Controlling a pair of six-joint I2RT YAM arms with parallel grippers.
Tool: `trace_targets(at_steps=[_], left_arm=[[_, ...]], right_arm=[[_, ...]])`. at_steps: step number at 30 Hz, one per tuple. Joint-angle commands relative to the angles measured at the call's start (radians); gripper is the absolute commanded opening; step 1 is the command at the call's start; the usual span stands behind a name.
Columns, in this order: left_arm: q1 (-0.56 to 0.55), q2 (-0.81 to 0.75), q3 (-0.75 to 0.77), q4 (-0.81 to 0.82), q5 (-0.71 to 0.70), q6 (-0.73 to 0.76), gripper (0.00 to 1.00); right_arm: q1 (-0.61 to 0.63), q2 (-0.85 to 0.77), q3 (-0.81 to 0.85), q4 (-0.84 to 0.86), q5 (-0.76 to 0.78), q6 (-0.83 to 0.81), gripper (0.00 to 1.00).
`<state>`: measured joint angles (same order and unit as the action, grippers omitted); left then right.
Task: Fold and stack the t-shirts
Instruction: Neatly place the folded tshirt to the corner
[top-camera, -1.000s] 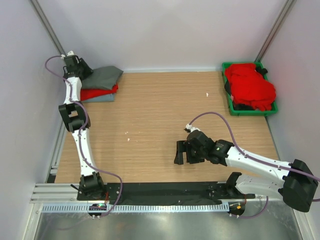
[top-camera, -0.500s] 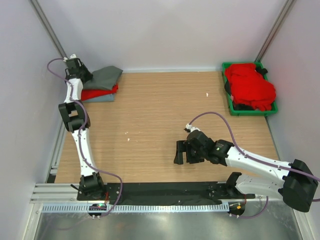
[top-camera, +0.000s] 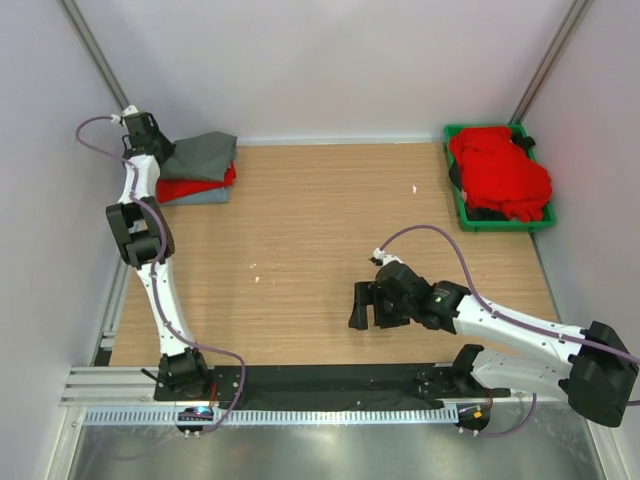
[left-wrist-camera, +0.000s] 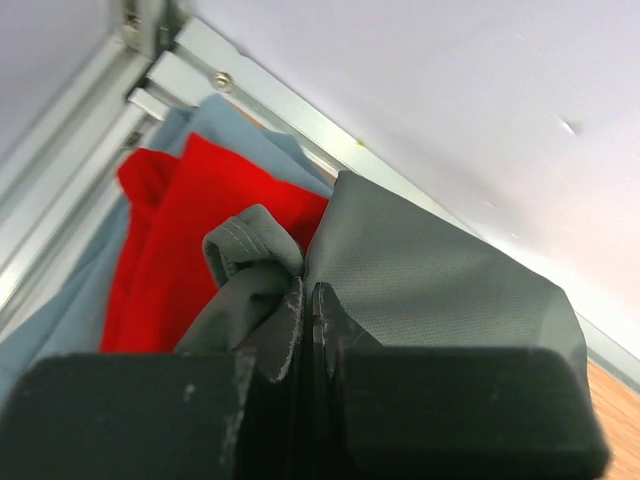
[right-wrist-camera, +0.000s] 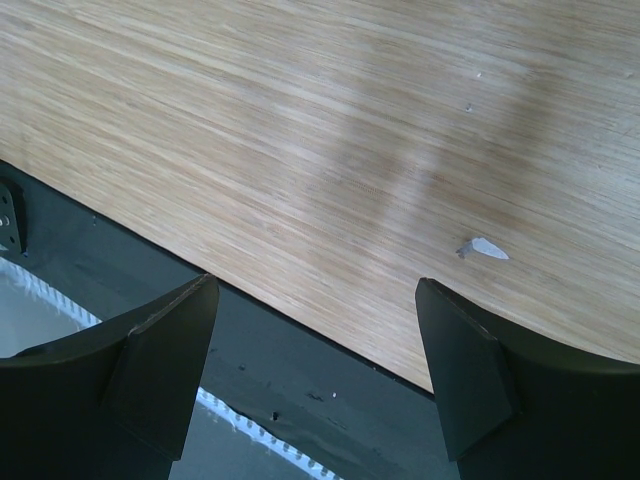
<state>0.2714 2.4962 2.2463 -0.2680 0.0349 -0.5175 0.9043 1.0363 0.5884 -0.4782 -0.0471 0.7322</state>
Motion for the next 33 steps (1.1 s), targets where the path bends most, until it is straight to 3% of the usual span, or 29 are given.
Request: trace_targets(at_steps=[1,24,26,28,29,30,33], left_arm=[[0.014,-0.092,-0.024,0.064,-0.110,-0.004,0.00],[0.031,-0.129,-0.120,0.035,-0.293,-0.024,0.02],[0.029,-0.145,-0.131,0.033,-0.288,-0.024,0.19],[0.031,-0.149,-0.129,0.021,-0.265,-0.015,0.58],[0.031,-0.157,-0.125,0.013,-0.265,-0.015,0.64],[0.031,-0.163,-0.126,0.003,-0.265,-0.015,0.76],[0.029,-0.206,-0.157,-0.004,-0.260,-0.015,0.86]], right_arm=[[0.004,-0.024,-0.013,0.021,0.006,-0.005,0.86],[0.004,-0.039,-0.013,0.009,0.007,-0.007,0.86],[0.004,-0.050,-0.012,0.003,0.009,-0.004,0.86],[0.004,-0.059,-0.013,-0.002,0.010,-0.002,0.86],[0.004,-0.071,-0.013,-0.007,0.009,0.001,0.86],[0.004,-0.077,-0.013,-0.010,0.009,0.003,0.86],[0.004,-0.116,-0.012,-0.033,0.010,0.012,0.86]])
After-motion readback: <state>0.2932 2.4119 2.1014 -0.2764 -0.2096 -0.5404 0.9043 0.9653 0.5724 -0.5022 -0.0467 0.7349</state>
